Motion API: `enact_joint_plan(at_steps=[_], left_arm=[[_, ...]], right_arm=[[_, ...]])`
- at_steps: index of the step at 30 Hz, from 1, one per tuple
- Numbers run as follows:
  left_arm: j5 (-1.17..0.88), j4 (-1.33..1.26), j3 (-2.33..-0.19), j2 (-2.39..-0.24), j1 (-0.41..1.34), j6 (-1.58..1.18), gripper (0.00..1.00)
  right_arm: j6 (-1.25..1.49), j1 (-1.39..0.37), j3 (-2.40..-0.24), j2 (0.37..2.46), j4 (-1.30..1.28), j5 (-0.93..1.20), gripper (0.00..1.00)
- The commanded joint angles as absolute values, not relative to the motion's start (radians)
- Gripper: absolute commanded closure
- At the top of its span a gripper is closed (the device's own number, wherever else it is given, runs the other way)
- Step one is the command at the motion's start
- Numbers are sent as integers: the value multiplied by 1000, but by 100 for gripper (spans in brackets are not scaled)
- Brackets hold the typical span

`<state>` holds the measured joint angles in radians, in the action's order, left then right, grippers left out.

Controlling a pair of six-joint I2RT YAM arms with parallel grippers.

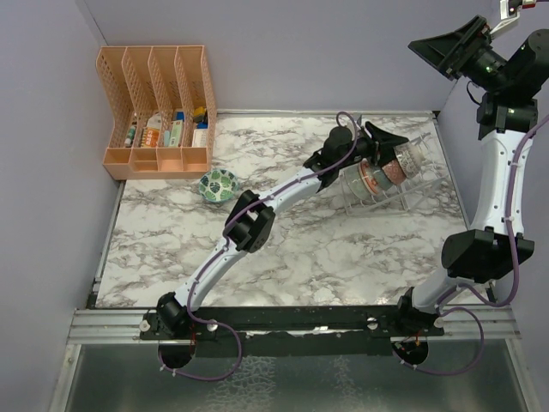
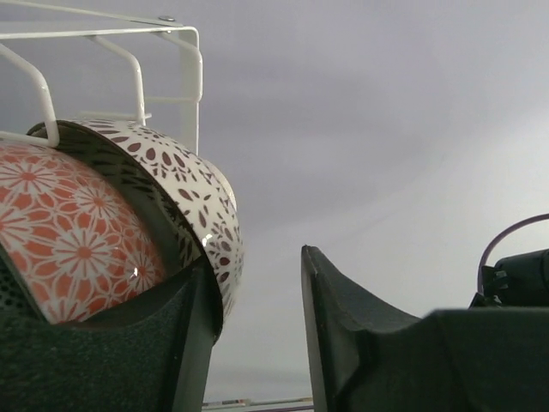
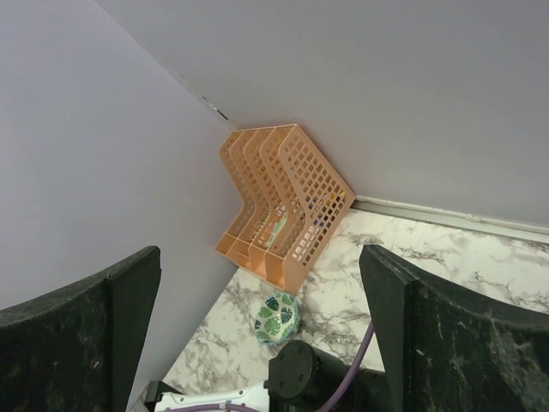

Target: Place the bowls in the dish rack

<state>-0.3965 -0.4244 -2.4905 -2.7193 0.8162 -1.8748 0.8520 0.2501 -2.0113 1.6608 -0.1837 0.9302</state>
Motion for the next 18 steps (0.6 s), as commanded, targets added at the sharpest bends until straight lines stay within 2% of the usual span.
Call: enact_joint_plan(at_steps=[1, 5, 15, 18], left_arm=[[-437, -407, -2484, -2675, 802, -1834, 49], [-451, -379, -2472, -2653, 799, -1807, 44], [-502, -240, -2415, -2555, 783, -1676, 43], [-516, -194, -2412, -2530, 777, -1629, 35]], right_arm=[[842, 257, -2035, 1669, -152, 957, 0], [842, 256, -2027, 1661, -150, 957, 0], [848, 257, -1995, 1635, -138, 956, 0], [848, 257, -1989, 1627, -138, 953, 0]])
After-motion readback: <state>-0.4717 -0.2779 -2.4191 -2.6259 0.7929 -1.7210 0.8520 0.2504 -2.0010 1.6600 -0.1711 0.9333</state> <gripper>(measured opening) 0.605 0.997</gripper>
